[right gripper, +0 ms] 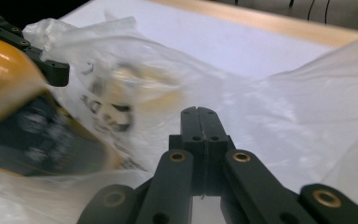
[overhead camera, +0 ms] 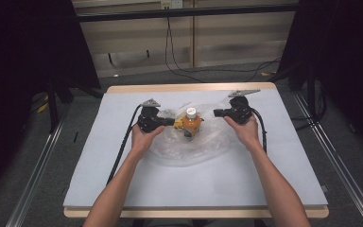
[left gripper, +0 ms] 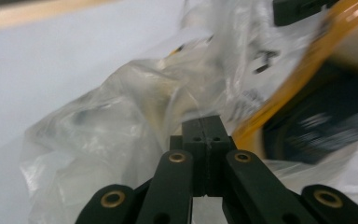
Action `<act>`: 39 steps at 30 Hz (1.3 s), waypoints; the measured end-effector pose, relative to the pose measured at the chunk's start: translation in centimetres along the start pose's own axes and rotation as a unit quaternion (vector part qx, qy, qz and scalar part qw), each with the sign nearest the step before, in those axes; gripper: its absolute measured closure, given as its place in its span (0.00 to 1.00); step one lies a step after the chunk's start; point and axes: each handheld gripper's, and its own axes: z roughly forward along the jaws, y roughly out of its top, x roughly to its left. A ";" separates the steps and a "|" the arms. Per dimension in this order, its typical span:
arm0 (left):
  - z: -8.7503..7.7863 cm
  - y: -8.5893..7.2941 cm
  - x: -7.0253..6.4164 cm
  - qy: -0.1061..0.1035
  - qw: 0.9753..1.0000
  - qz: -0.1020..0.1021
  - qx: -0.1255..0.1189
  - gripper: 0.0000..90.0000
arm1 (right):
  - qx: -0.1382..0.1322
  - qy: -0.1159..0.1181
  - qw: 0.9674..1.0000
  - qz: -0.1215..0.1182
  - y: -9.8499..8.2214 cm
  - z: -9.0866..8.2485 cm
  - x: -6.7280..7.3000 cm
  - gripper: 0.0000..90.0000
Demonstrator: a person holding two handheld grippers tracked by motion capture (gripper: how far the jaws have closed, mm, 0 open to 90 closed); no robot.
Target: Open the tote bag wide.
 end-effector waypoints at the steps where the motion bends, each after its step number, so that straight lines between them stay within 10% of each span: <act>1: 0.4 -0.5 0.3 0.002 1.000 -0.006 0.011 1.00 | 0.007 -0.001 1.000 0.004 -0.4 0.4 -0.3 1.00; 14: -1.3 -4.1 2.1 0.028 0.998 0.008 0.050 1.00 | 0.077 -0.017 0.997 0.026 -4.2 1.8 -2.6 1.00; 29: -3.6 -5.5 2.3 0.024 0.999 -0.008 0.045 1.00 | 0.057 -0.044 0.997 0.040 -6.1 -1.3 -4.2 1.00; 39: -6.6 -3.8 1.3 0.010 1.000 0.004 0.014 1.00 | 0.026 0.005 1.000 0.015 -4.0 -3.1 -2.0 1.00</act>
